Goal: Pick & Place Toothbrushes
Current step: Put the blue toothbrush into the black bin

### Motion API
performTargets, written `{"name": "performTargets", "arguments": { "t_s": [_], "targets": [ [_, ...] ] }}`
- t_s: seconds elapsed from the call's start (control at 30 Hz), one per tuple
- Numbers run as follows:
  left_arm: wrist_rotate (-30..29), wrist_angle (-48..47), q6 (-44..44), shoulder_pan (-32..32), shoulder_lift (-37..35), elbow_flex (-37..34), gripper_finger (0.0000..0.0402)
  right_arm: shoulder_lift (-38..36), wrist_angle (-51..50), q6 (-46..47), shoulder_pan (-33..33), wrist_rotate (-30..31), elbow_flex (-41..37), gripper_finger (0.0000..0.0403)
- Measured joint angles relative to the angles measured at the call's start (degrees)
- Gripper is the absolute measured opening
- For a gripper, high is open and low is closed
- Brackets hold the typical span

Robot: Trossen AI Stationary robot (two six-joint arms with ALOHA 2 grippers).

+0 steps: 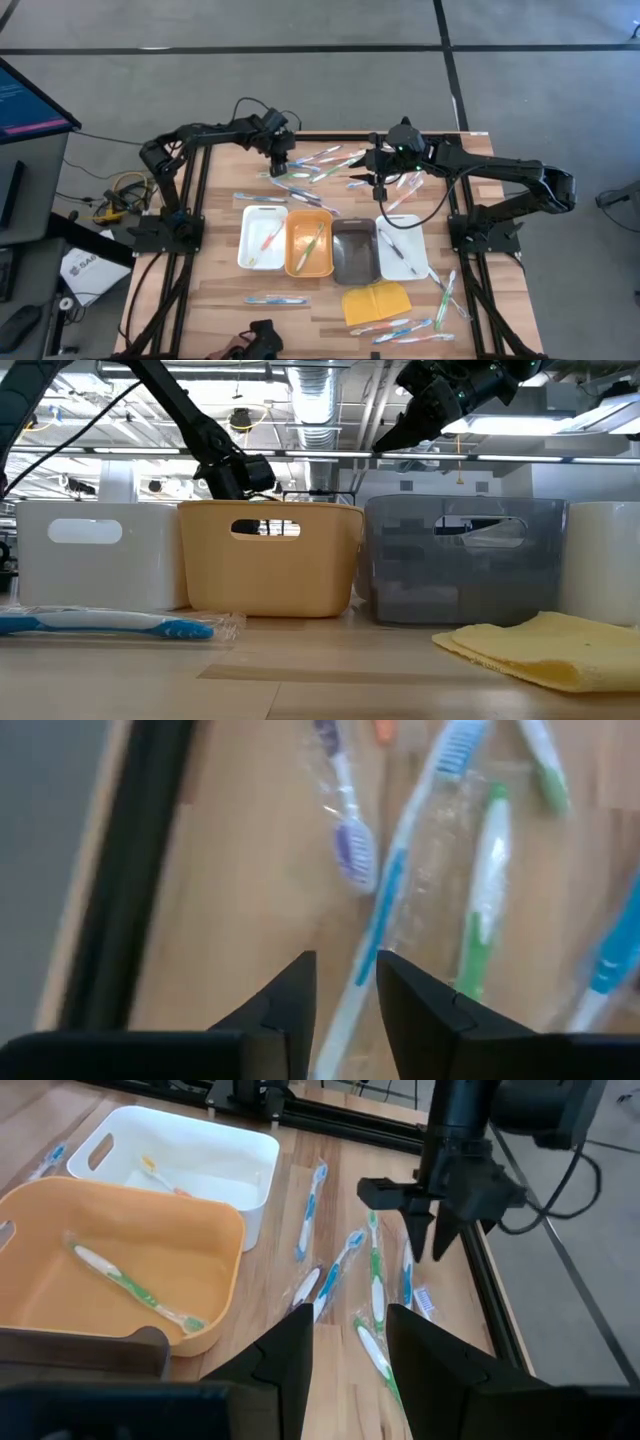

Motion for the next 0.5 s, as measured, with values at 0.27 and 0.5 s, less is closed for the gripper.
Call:
{"name": "performTargets", "arguments": {
  "t_s": [0.27,0.5],
  "targets": [
    [0.6,-2.8,1.9,-1.7,3.7,1.3,0.0077,0.0,-0.2,0.0,0.0,0.0,0.0,0.0123],
    [-1.1,-2.6,2.2,-1.7,6.7,1.6,0.0066,0.0,-0.2,0.0,0.0,0.0,0.0,0.0123]
  ]
}}
